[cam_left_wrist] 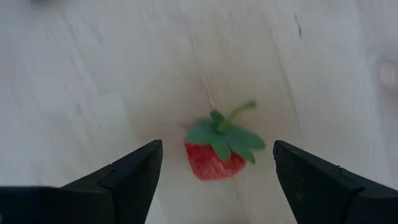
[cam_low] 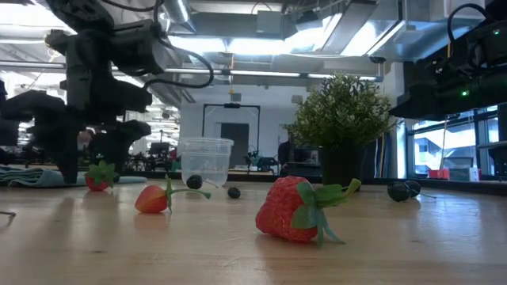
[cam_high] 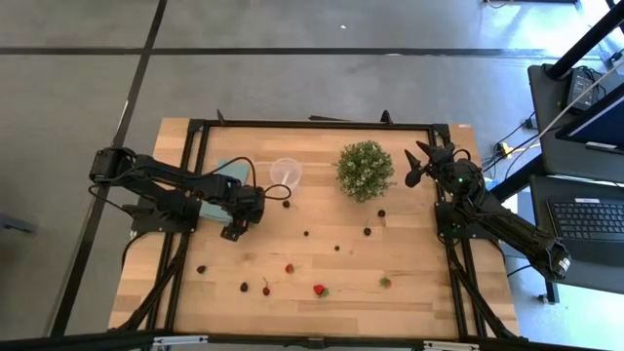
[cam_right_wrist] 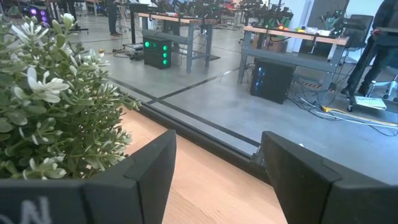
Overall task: Pick and placing Produce into tupperware
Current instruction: Put the red strawberry into the transparent container
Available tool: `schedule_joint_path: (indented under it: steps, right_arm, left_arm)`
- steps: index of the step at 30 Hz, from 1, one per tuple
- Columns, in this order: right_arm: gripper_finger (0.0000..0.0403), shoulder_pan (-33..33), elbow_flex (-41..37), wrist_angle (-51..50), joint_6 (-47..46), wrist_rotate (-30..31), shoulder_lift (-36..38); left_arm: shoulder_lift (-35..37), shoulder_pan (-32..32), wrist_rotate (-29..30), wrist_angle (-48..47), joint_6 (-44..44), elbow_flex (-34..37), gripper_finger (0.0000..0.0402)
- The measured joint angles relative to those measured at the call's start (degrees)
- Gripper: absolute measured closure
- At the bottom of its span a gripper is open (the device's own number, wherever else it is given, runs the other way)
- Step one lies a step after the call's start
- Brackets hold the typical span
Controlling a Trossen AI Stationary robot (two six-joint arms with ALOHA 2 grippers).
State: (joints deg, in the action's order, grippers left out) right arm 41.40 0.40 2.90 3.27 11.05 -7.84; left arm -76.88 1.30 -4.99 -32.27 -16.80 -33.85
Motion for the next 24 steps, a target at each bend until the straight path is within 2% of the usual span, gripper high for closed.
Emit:
schedule_joint_path:
  steps: [8,24]
  right_arm:
    - [0.0164,0.01,0.0,0.02,0.0,0.0,0.0]
    - [0.0164,-0.01,-0.02,0.0,0.02,0.0,0.0]
  left_arm:
    - [0.0,0.0,0.9,0.86,0.09,0.04,0.0106]
    - [-3.92,-0.55,0.76,1.08,0.21,-0.18,0.0151]
